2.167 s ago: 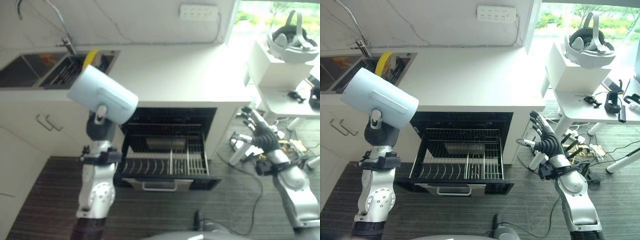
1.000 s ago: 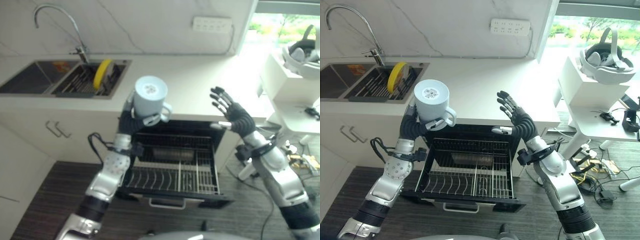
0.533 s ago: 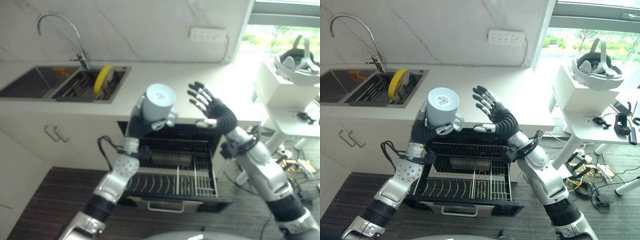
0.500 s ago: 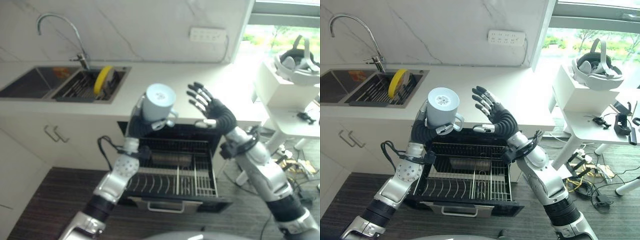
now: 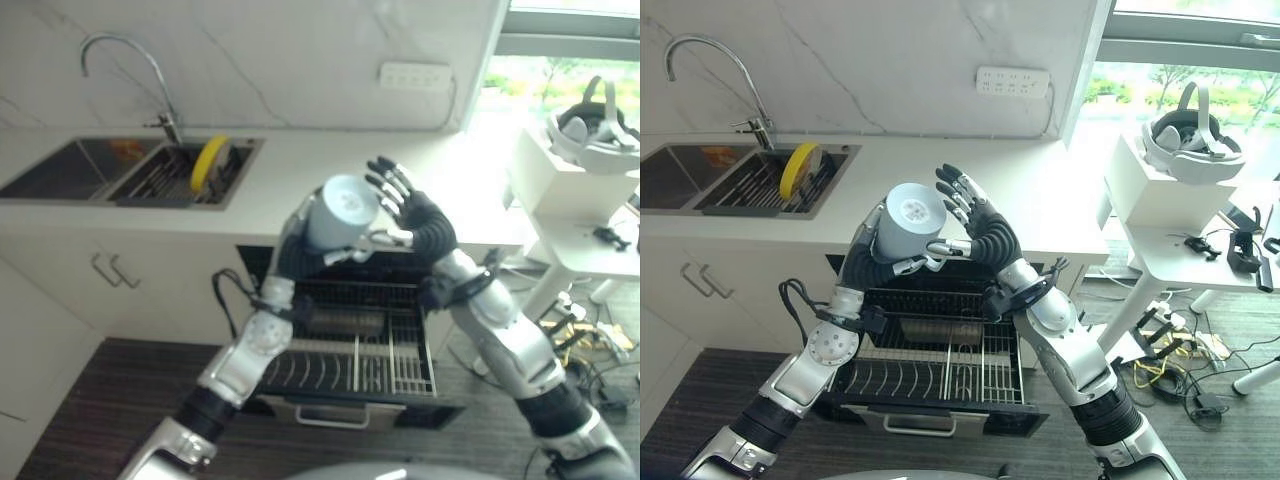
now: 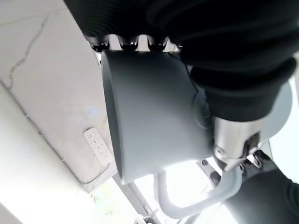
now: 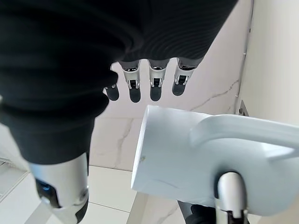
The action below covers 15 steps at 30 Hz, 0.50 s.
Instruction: Place the dishes in the dishwasher.
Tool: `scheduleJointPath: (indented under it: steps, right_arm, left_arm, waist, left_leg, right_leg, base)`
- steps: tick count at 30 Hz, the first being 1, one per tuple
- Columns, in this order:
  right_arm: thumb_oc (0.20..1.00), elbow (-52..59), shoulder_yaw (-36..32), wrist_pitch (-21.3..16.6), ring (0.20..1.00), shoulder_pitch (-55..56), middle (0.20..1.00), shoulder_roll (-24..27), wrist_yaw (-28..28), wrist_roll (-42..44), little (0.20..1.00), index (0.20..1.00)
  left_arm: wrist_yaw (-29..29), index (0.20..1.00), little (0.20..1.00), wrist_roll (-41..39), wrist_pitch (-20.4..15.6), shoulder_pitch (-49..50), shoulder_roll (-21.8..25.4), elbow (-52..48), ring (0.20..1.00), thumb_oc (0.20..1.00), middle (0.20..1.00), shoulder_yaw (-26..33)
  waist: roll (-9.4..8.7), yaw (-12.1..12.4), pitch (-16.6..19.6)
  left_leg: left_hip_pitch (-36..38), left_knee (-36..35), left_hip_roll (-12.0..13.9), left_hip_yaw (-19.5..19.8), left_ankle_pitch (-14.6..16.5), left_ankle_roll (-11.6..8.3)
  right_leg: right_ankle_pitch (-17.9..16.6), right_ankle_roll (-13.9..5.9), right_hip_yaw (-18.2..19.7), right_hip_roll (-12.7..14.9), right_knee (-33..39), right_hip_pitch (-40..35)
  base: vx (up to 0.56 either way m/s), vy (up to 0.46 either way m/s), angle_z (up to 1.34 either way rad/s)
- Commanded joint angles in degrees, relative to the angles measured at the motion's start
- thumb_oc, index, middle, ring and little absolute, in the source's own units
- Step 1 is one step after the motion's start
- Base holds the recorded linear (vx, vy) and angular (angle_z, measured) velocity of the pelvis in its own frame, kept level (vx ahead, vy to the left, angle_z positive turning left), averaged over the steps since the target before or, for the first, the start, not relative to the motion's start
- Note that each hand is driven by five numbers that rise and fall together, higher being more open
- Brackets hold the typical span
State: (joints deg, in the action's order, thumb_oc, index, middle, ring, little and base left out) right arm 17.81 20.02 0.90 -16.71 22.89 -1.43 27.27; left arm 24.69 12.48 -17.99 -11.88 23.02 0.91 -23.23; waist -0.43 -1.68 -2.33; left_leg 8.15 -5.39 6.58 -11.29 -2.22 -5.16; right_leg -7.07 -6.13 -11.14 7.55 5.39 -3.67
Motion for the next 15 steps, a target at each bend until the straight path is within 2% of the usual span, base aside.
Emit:
scheduleJointPath:
  steps: [1, 7, 15]
  right_arm:
    - [1.000, 1.15, -0.54, -1.64, 1.000, -5.38, 1.000, -1.17, 1.59, -1.92, 1.000, 1.000]
    - [1.000, 0.71, -0.19, -0.68, 1.000, -6.23, 1.000, -1.03, 3.29, -2.48, 1.000, 1.000]
    - [1.000, 0.06, 0.70, 0.00, 1.000, -6.88, 1.000, -0.69, 2.57, -3.45, 1.000, 1.000]
  left_arm:
    - [2.02, 0.200, 0.200, 1.30, -2.95, -8.42, 1.80, -0.38, 0.200, 0.200, 0.200, -2.08]
    - [2.26, 0.200, 0.200, 0.87, -2.59, -8.59, 1.98, -1.54, 0.200, 0.200, 0.200, -3.04]
    - [1.95, 0.200, 0.200, 0.19, -2.14, -8.67, 2.13, -2.08, 0.200, 0.200, 0.200, -2.92]
  waist:
    - [-1.54, 0.65, -0.31]
    - [-1.56, 0.80, -0.30]
    - [-1.59, 0.98, -0.24]
  left_leg:
    - [1.23, 0.39, -1.08, -0.44, 7.44, 1.85]
    - [1.32, 0.39, -0.99, -0.36, 7.47, 1.81]
    - [1.33, 0.39, -0.81, -0.33, 7.40, 1.67]
  right_leg:
    - [6.13, -4.23, -1.65, 2.99, -0.39, -4.65]
    - [6.22, -4.23, -1.66, 2.93, -0.39, -4.79]
    - [6.32, -4.15, -1.84, 2.88, -0.39, -4.93]
  base:
    - [0.00, 0.000, 0.00]
    - [0.00, 0.000, 0.00]
    - [0.00, 0.000, 0.00]
